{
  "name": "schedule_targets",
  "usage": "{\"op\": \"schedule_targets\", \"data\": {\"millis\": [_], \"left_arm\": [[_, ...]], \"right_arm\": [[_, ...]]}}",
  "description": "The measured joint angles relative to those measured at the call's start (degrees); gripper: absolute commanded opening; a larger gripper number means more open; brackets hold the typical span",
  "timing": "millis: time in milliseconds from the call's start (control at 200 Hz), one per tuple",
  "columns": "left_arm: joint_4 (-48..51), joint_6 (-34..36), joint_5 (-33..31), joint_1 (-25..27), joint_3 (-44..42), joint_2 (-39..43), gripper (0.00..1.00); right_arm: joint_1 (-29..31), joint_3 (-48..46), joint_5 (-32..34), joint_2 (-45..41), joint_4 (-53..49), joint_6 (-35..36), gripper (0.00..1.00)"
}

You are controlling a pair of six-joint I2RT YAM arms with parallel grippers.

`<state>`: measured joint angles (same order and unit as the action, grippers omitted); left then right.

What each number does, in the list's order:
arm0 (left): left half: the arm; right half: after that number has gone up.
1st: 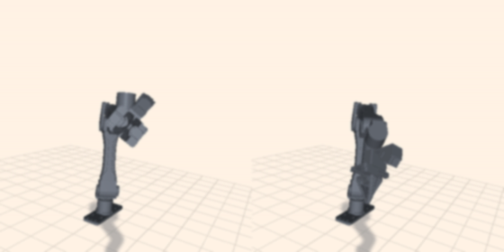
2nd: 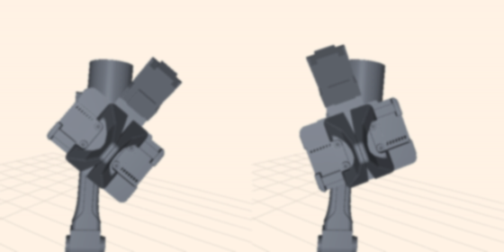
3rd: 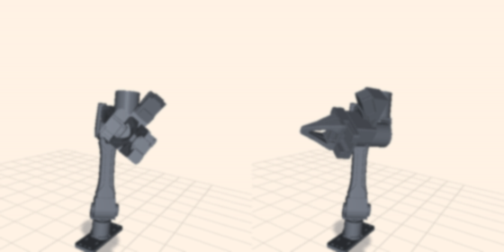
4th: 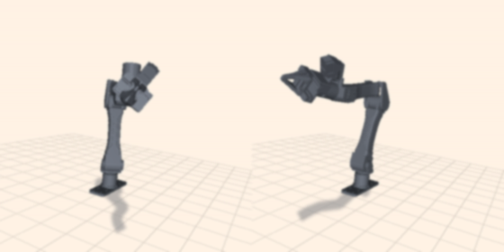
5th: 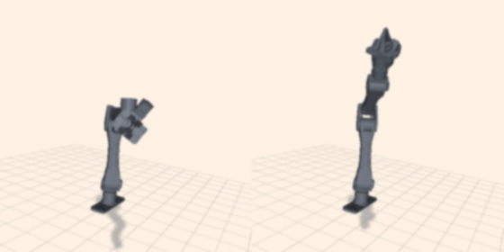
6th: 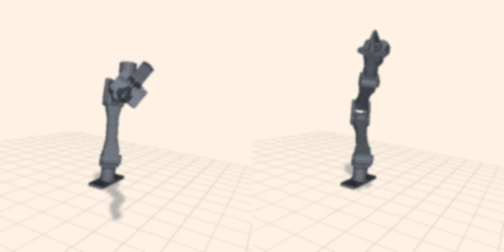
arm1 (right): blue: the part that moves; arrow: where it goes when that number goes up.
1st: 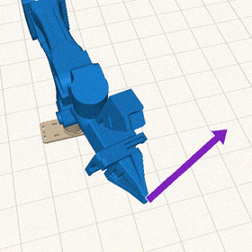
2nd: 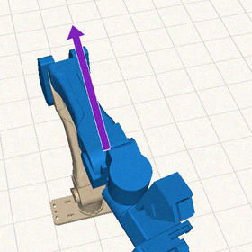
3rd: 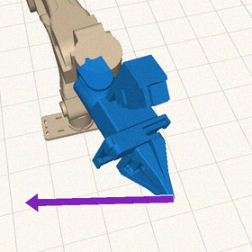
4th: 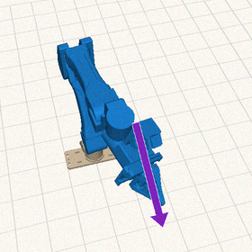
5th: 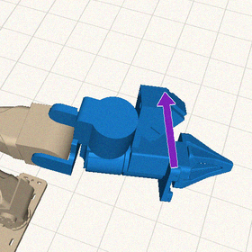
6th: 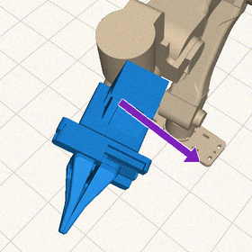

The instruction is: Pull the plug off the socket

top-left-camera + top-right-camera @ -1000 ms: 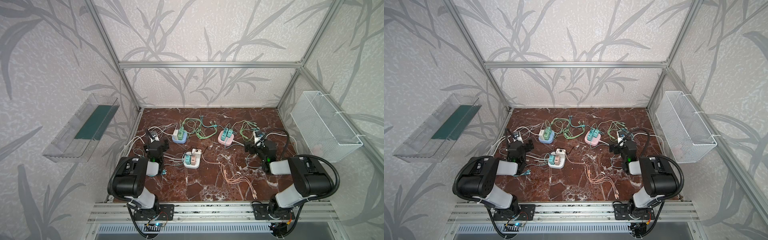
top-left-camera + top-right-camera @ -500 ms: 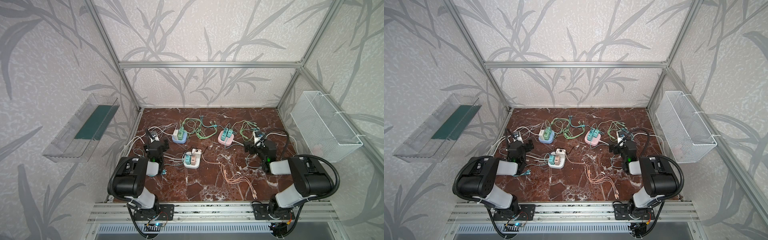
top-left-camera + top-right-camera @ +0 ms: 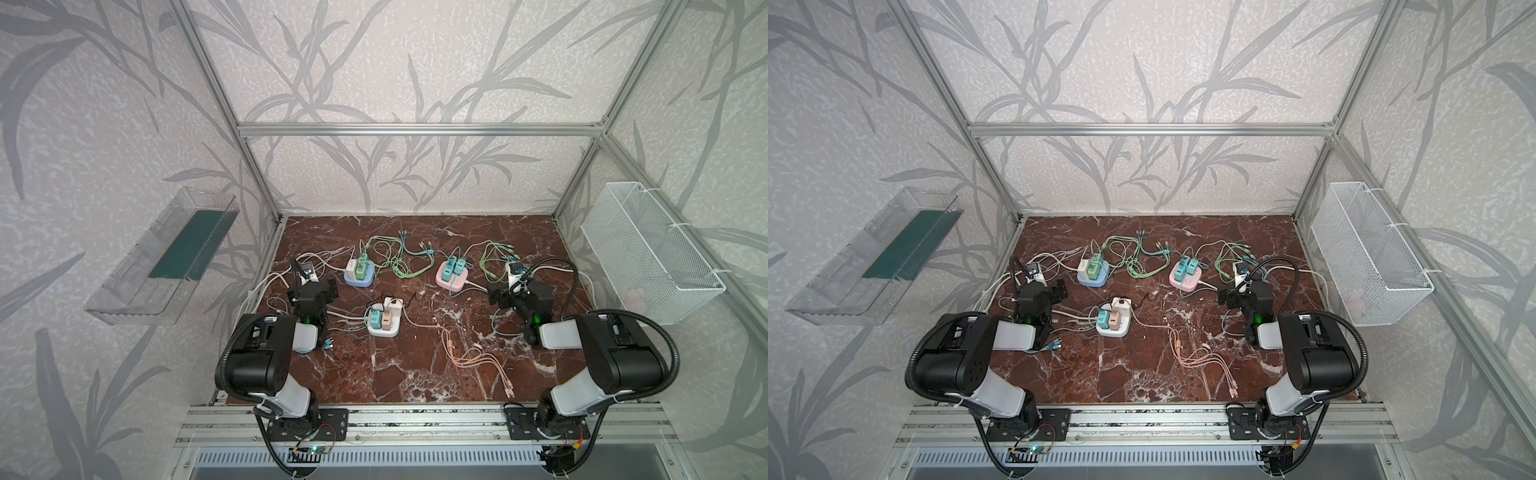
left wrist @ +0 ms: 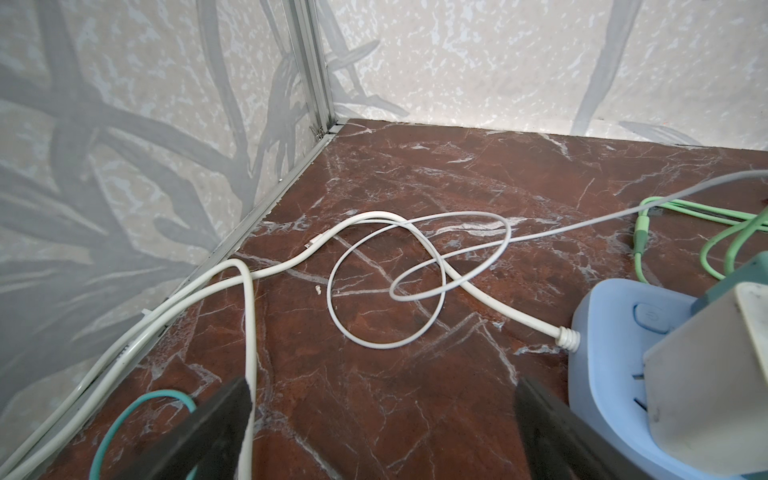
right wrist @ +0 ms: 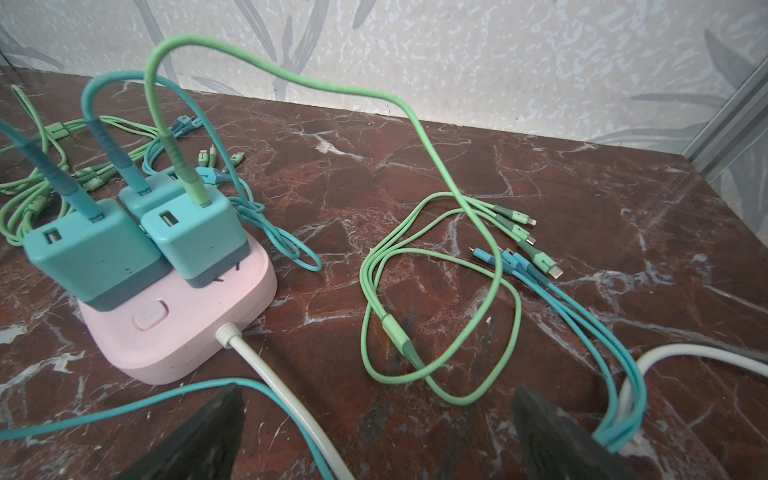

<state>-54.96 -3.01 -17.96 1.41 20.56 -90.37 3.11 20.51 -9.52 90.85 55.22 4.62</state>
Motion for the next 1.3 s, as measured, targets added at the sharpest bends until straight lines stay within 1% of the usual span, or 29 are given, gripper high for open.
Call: {"op": "schedule_targets", "data": {"millis": [220, 290, 355, 390, 430, 520, 625, 770, 905, 990, 1065, 1200, 1300], "left_arm": [[0.0, 0.0, 0.0, 0.0, 0.0, 0.0, 0.99], [0.1, 0.0, 0.0, 0.0, 0.0, 0.1, 0.99], [2.5, 0.0, -0.2, 0.0, 0.1, 1.3, 0.99], [5.7, -0.2, -0.7, 0.0, 0.5, 3.2, 0.99], [9.9, -1.1, -1.7, 0.0, 1.5, 5.9, 0.99], [22.1, -5.1, -5.4, 0.0, 7.0, 13.0, 0.99], [33.7, -11.3, -7.9, 0.0, 12.4, 21.1, 0.99], [45.9, -17.2, -4.8, 0.0, 13.4, 33.3, 0.99], [56.2, -22.7, -1.7, 1.0, 13.3, 42.6, 0.99], [61.9, -25.3, -0.9, 3.4, 13.3, 47.1, 0.99], [66.7, -27.0, -1.1, 7.5, 13.3, 50.6, 0.99], [74.8, -30.4, -2.6, 16.0, 13.4, 55.5, 0.96], [79.1, -33.4, -3.4, 20.9, 13.5, 57.7, 0.94]], "right_arm": [[0.0, 0.0, 0.0, 0.0, 0.0, 0.0, 0.99], [0.0, 0.3, 1.4, -0.1, -1.0, -0.4, 0.99], [-0.1, 1.0, 2.8, -0.7, -3.1, -1.0, 1.0], [-0.1, 1.7, 3.7, -1.5, -4.9, -1.4, 1.0], [-0.2, 3.2, 4.7, -3.2, -9.1, -1.9, 1.0], [-0.3, 8.6, 5.9, -7.1, -19.3, -3.8, 0.98], [-0.4, 14.0, 3.7, -12.7, -27.6, -7.5, 0.94], [-0.3, 15.8, -3.1, -20.8, -33.6, -14.8, 0.89], [0.9, 15.7, -7.8, -24.5, -38.4, -22.8, 0.83], [2.8, 15.6, -10.2, -25.4, -40.4, -27.6, 0.81], [6.1, 15.0, -11.2, -26.1, -41.8, -30.9, 0.81], [16.0, 13.6, -10.8, -28.5, -44.7, -35.1, 0.79], [23.1, 12.3, -8.8, -30.9, -45.9, -37.7, 0.77]]}}
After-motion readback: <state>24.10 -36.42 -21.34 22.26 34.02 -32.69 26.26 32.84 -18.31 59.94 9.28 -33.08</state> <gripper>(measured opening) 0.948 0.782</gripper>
